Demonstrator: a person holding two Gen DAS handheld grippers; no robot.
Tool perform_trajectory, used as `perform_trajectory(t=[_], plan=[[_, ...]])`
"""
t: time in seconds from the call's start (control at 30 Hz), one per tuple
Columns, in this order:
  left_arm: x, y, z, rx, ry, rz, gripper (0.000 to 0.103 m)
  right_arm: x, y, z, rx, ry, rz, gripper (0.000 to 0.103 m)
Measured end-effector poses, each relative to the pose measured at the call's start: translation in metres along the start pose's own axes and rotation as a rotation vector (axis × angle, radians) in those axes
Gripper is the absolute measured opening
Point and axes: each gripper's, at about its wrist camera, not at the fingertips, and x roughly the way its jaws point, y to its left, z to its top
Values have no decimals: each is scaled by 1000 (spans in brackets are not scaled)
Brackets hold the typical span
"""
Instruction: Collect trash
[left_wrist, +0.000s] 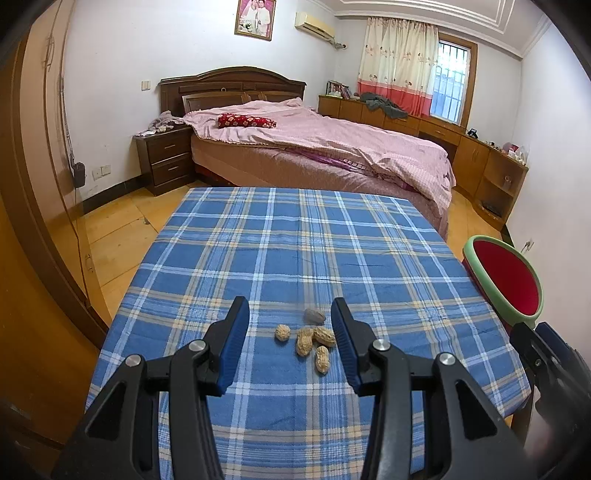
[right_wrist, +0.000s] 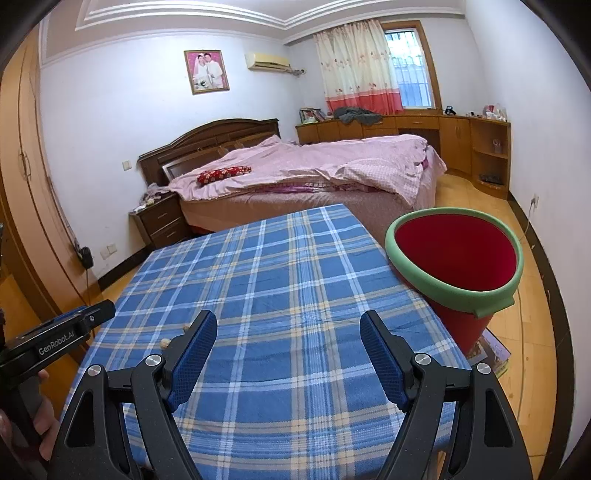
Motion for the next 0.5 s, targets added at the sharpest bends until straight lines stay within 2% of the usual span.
perform_trajectory(t=[0.5], plan=[[1, 0, -2, -4, 5, 4, 46, 1, -3, -3, 5, 7, -1, 81]])
